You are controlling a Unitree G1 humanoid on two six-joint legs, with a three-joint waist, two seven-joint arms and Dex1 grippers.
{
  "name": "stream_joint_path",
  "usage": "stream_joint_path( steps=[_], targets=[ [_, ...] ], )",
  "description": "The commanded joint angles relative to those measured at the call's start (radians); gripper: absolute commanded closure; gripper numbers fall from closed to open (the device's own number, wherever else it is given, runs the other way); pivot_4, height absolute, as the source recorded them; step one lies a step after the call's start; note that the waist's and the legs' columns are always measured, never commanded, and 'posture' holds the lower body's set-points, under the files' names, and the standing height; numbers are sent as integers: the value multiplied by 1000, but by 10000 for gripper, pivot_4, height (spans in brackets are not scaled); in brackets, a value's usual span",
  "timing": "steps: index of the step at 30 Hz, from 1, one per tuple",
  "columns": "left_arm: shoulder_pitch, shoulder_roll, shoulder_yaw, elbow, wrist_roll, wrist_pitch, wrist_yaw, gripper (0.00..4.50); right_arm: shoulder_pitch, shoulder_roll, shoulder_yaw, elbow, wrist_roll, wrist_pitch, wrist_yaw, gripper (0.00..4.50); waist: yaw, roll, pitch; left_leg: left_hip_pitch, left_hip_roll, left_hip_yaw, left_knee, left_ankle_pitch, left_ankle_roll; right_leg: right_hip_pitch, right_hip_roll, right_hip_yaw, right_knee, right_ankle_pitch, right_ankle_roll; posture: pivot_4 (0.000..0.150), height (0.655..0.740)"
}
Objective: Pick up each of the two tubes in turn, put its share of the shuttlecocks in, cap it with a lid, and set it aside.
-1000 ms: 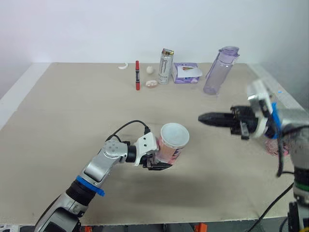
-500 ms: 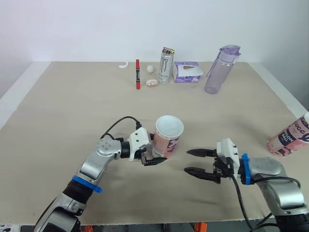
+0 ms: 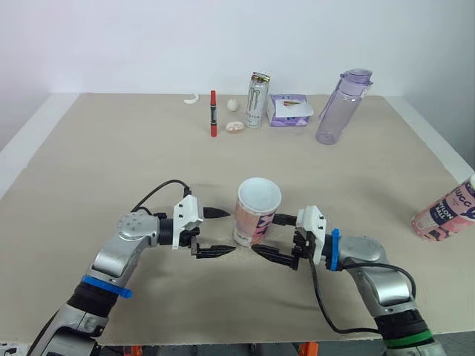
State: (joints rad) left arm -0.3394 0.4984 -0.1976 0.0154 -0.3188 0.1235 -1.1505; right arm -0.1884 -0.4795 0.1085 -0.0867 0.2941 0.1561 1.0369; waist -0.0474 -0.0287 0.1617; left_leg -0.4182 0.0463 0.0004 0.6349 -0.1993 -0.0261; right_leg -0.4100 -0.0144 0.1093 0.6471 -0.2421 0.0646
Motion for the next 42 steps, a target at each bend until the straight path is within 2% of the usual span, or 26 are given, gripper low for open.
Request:
stream_joint_path(
  steps=[1,17,42],
  targets=[
    [24,26,51,-51,-23,-44,-7,0,-29,23,26,6,-11,-18,-15,1275,0,0,0,0,0,0,0,0,0,0,0,0,0,0,0,1500,7400],
    [160,46,106,-157,-47,-40,41,0,-160,132,115,140,-54,-70,-29,1275,0,0,0,0,1,0,0,0,0,0,0,-1,1,0,-1,1500,7400],
    [130,18,61,-117,-27,-50,51,0,-222,183,143,178,-70,-85,-20,1275,0,0,0,0,1,-1,0,0,0,0,1,-1,1,2,0,1500,7400]
  ],
)
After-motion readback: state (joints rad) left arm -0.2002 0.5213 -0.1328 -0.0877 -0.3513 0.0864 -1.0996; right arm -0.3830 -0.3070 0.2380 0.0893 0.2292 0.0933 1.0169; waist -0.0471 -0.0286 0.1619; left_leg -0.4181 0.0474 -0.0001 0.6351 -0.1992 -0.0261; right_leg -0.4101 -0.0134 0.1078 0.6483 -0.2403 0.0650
